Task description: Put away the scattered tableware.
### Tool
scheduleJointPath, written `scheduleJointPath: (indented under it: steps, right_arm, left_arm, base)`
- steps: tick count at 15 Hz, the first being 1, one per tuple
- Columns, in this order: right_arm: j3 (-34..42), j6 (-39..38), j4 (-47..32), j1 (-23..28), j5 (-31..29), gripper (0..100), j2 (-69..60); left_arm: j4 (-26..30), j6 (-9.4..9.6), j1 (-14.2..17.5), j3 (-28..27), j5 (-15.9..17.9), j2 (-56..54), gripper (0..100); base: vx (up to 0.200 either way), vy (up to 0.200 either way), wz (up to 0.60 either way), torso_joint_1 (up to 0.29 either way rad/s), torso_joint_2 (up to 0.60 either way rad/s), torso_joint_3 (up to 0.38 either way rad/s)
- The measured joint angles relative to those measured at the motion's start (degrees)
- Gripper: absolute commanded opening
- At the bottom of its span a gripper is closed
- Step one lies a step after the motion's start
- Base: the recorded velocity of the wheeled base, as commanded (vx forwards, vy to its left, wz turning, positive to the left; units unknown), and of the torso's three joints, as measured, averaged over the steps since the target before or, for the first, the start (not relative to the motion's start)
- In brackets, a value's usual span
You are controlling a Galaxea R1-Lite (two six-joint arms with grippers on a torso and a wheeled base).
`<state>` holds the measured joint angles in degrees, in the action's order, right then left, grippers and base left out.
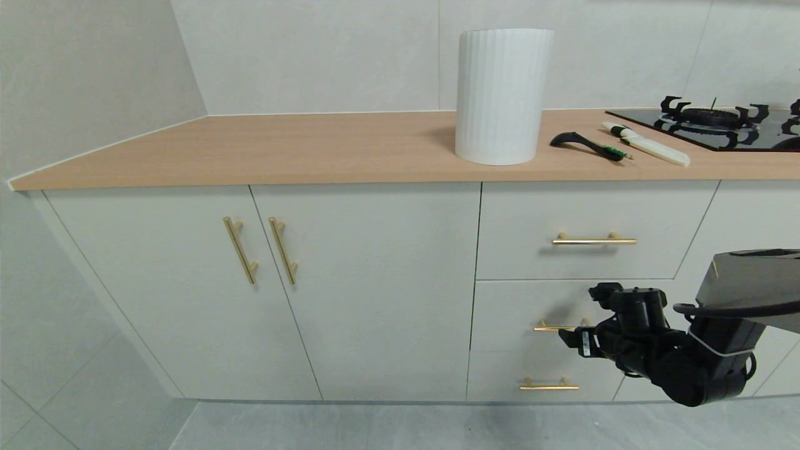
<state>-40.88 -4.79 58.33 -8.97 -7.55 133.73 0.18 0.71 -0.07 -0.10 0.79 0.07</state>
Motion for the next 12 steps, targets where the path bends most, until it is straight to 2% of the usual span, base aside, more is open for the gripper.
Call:
scheduleJointPath:
  steps: [4,8,12]
  right_arm:
    - [-1.9,-0.6,0.2,1.3,-1.1,100,1.2]
    - [-3.2,-0.6,5.0,1.6,-2.2,100,3.4]
    - [-5.2,-0.5,5.9,1.5,-4.1,100,6.5]
  left_arm:
    - [0.0,0.0,0.0,0.0,0.0,0.0,100]
    - [0.0,0.0,0.0,0.0,0.0,0.0,100]
    - [0.0,0.0,0.0,0.0,0.0,0.0,100]
  base:
    - [0.0,0.0,0.0,0.0,0.0,0.0]
    - [0.0,0.0,0.0,0.0,0.0,0.0]
    - [0.0,0.0,0.0,0.0,0.0,0.0]
